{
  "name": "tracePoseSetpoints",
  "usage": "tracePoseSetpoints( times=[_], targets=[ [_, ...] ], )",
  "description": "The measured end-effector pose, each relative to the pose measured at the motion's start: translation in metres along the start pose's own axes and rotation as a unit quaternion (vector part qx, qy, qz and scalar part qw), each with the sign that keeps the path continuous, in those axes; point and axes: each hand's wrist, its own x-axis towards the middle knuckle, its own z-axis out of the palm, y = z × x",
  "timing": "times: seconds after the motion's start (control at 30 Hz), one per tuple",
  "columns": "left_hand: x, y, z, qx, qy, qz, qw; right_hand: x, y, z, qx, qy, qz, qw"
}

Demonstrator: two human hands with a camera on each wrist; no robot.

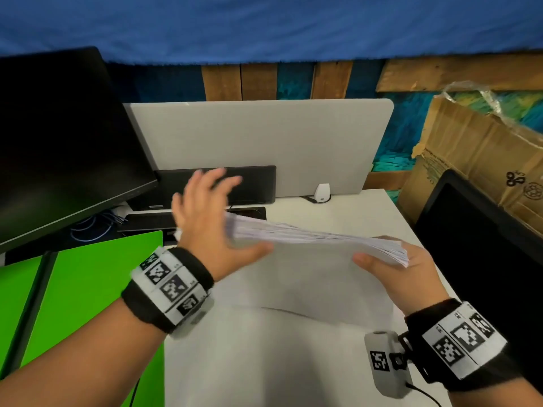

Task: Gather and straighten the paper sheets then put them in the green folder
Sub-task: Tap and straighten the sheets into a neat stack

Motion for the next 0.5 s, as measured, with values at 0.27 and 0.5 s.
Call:
tracePoseSetpoints(
  times=[0.27,0.5],
  targets=[
    [0.012,0.044,-0.006,-0.006,-0.218,0.083,0.972,0.004,-0.063,-0.004,-0.128,-0.04,-0.129,0.983],
    [0.005,0.01,-0.006,-0.342,-0.103,-0.098,0.929,0.017,-0.045,-0.052,-0.045,-0.018,0.02,0.999]
  ],
)
